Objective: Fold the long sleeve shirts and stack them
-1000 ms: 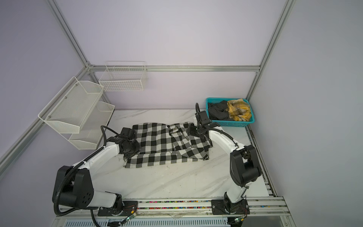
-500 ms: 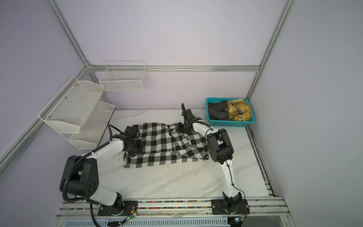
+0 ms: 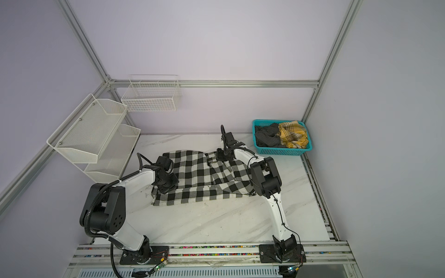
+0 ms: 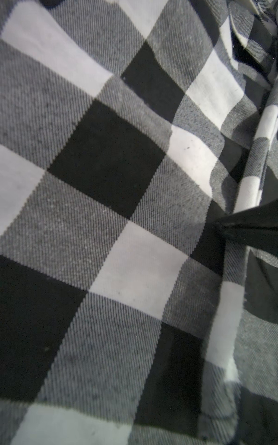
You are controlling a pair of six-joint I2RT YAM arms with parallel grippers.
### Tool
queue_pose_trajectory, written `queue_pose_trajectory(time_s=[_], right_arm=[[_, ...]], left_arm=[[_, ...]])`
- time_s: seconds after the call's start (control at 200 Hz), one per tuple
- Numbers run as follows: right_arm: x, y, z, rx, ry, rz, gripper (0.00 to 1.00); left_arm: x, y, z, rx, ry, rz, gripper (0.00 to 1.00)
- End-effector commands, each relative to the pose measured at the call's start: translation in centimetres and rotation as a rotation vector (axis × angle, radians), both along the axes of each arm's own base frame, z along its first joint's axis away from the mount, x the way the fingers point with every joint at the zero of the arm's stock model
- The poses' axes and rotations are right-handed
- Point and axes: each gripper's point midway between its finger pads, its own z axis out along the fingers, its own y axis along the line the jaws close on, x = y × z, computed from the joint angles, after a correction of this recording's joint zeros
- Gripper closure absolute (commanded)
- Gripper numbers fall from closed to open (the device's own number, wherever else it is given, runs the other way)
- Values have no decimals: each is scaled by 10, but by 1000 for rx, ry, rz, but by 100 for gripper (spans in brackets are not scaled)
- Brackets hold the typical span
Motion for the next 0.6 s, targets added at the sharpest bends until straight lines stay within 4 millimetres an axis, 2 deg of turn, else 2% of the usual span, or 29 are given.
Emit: queue_pose_trajectory(time_s=[0.0,0.205,0.4,0.595], right_arm=[[0,-1,15,-15,-36,15,100],[1,-7,72,1,-139,-11,100],[7,-25,131,-26,-265,-83,100],[10,-42,170,-50,-353,-158,100]], left_arm=[[-7,5,-11,33,19,-25,100],[-10,7,-17,39,25,-22,100],[-18,8,-31,42,50,-24,100],[-24,10,-41,53,58,-26,100]])
